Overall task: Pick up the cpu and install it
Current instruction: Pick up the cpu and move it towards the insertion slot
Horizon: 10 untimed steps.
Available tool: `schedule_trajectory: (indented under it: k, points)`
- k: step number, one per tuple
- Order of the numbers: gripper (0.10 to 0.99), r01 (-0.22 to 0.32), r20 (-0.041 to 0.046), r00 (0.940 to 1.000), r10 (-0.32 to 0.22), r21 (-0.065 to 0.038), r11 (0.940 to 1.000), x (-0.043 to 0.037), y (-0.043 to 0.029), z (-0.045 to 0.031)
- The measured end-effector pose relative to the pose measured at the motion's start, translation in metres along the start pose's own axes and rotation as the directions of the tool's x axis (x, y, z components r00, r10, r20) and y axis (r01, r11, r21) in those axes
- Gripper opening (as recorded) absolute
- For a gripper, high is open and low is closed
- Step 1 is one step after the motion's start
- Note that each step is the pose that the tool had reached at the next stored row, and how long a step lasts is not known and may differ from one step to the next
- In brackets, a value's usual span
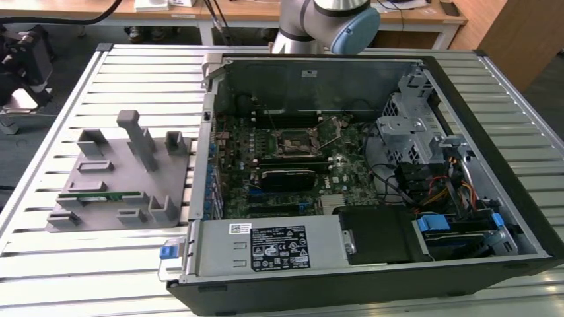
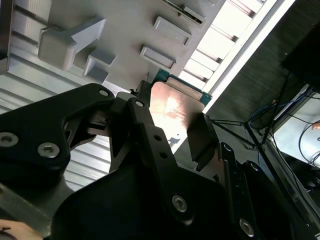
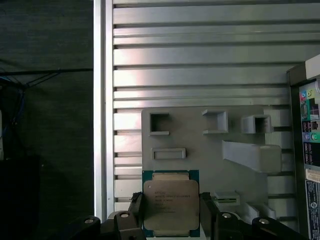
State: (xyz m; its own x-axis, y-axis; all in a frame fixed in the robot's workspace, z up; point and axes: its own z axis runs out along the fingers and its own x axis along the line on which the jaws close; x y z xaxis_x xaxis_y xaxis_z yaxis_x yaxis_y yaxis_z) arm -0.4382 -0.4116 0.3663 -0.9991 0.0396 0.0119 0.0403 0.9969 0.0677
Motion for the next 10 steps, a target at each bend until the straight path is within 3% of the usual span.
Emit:
schedule_trajectory:
  k: [10]
  points:
    - [0.537,0.0,0.0001,1.0,0.0,0.0,1.0,0.0001,0.001,-0.0147]
